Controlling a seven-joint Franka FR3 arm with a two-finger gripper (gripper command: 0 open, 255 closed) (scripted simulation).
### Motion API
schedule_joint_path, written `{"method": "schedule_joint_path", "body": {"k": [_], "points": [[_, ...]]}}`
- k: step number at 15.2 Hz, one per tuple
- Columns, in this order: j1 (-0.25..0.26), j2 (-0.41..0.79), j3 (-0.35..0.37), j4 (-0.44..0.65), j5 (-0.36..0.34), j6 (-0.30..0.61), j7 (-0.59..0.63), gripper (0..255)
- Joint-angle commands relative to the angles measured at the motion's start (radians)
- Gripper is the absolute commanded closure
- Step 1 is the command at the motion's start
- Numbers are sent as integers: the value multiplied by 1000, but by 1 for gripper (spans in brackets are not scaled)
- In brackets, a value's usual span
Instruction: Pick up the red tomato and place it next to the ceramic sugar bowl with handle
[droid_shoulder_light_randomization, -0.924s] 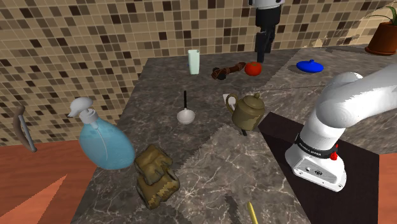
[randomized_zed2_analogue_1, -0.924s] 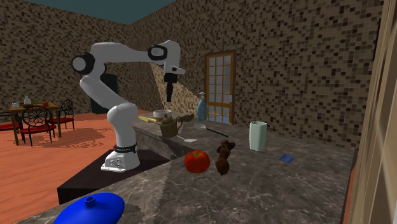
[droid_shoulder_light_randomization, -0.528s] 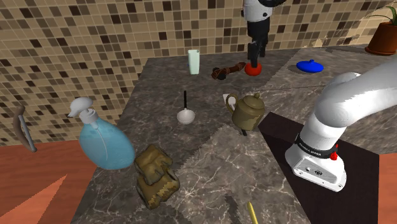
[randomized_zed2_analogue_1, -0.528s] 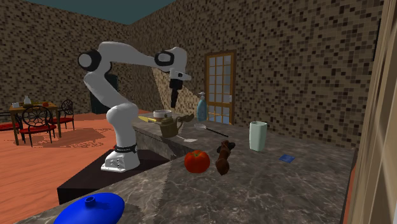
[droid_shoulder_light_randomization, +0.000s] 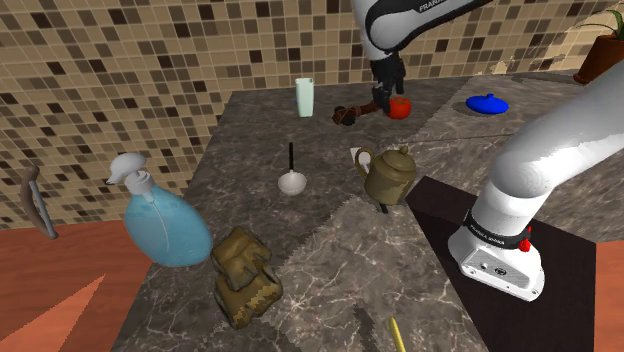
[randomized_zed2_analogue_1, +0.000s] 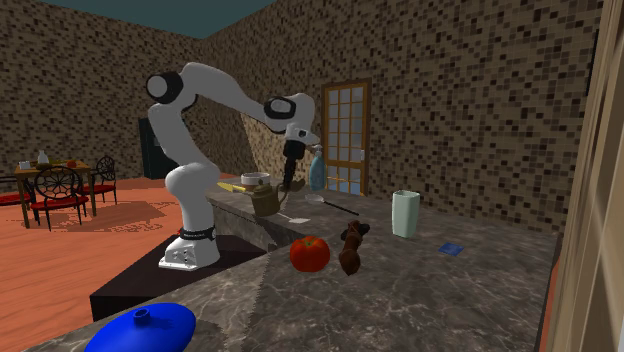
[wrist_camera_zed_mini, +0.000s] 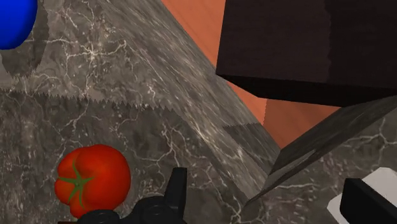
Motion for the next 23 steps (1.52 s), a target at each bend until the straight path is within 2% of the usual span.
{"method": "schedule_joint_path", "body": {"k": [1,8,16,23], "points": [[-24,76,10,14,-60,40,42,0],[-102,331,14,128,-286,93,180,0],[-146,615,-30,331,-529,61,312,0],[-172,636,-57,299,-567,124,328,0]]}}
